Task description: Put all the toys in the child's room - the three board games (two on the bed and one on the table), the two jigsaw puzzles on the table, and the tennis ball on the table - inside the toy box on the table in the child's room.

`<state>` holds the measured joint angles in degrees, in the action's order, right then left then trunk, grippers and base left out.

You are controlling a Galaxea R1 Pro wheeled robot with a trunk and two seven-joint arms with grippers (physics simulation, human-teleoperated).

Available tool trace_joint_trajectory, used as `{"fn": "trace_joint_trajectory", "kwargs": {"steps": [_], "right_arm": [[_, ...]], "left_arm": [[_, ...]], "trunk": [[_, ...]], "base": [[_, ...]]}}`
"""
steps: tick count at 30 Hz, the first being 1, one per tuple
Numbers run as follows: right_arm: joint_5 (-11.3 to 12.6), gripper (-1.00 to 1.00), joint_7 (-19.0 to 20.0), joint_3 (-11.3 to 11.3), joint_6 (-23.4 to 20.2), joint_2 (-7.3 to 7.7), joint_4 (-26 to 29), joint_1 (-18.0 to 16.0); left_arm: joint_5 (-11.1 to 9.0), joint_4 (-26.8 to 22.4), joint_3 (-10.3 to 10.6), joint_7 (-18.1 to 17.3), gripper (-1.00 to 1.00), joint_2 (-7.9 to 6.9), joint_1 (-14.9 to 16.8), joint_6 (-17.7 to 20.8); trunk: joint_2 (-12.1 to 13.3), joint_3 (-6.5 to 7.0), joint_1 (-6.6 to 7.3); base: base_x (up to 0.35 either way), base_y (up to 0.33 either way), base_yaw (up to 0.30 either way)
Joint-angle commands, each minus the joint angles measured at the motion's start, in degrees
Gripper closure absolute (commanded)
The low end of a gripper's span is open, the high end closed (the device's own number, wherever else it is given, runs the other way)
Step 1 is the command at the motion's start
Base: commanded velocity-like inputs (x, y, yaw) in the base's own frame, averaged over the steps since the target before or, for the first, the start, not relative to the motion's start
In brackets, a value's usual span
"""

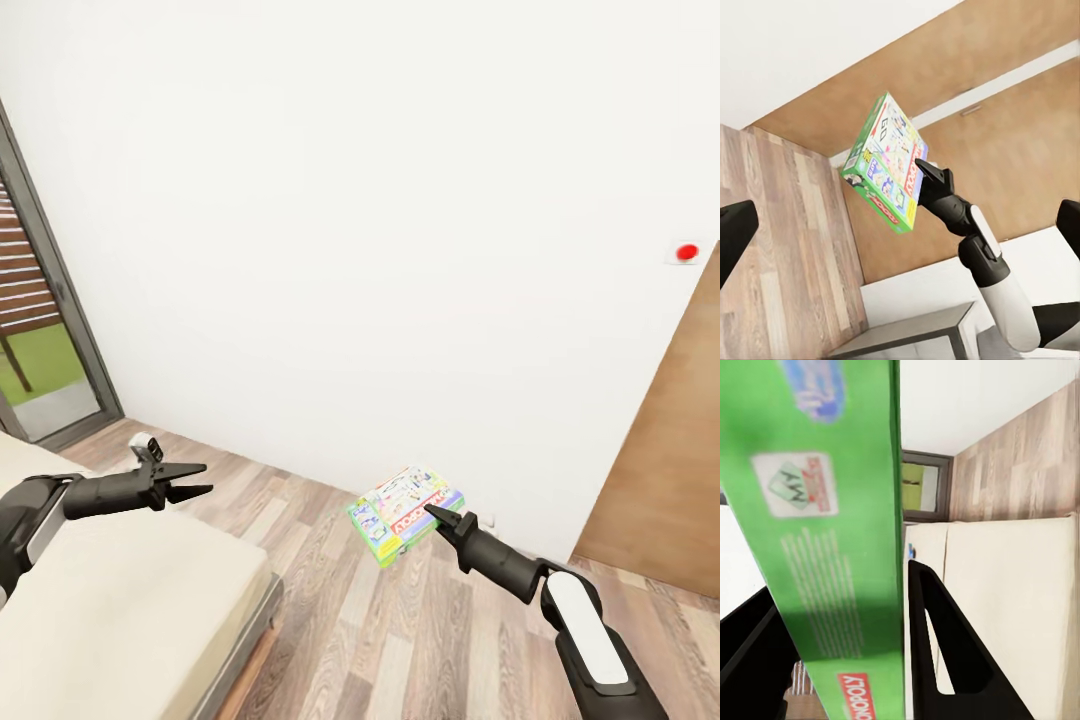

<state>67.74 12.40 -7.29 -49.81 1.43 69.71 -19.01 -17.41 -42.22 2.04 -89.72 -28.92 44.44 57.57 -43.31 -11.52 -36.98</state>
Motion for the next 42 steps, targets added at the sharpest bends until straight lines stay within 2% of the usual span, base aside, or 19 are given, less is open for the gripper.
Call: {"fn": "trace_joint_trajectory", "kwargs": {"steps": [1,10,21,28,42], "right_arm": [[-0.06,1.00,0.43,-0.10,-0.30,-0.02,-0.02,-0.07],[-0.06,1.00,0.41,-0.17,-0.29,-0.02,-0.02,-0.07],[-0.03,1.00,0.42,-0.26,-0.29,0.00,-0.02,-0.07],[0.02,1.00,0.43,-2.31,-0.37,-0.02,-0.02,0.01],[0.03,1.00,0.43,-2.64,-0.38,-0.02,-0.06,0.10]], "left_arm": [[-0.08,0.01,0.20,-0.28,-1.00,-0.08,0.04,0.61],[-0.08,0.02,0.20,-0.28,-1.00,-0.06,0.04,0.61],[-0.08,0.01,0.19,-0.28,-1.00,-0.06,0.04,0.61],[-0.08,0.03,0.19,-0.28,-1.00,-0.08,0.04,0.61],[-0.08,0.03,0.23,-0.28,-1.00,-0.08,0.04,0.61]], "trunk": [[0.34,0.10,0.21],[3.95,1.71,2.19],[8.36,3.69,4.60],[11.17,4.94,6.14],[16.79,7.46,9.22]], "base": [[0.000,0.000,-0.280],[-0.003,0.000,-0.280],[-0.126,0.000,-0.280],[-0.011,0.000,-0.280],[-0.001,0.000,-0.280]]}}
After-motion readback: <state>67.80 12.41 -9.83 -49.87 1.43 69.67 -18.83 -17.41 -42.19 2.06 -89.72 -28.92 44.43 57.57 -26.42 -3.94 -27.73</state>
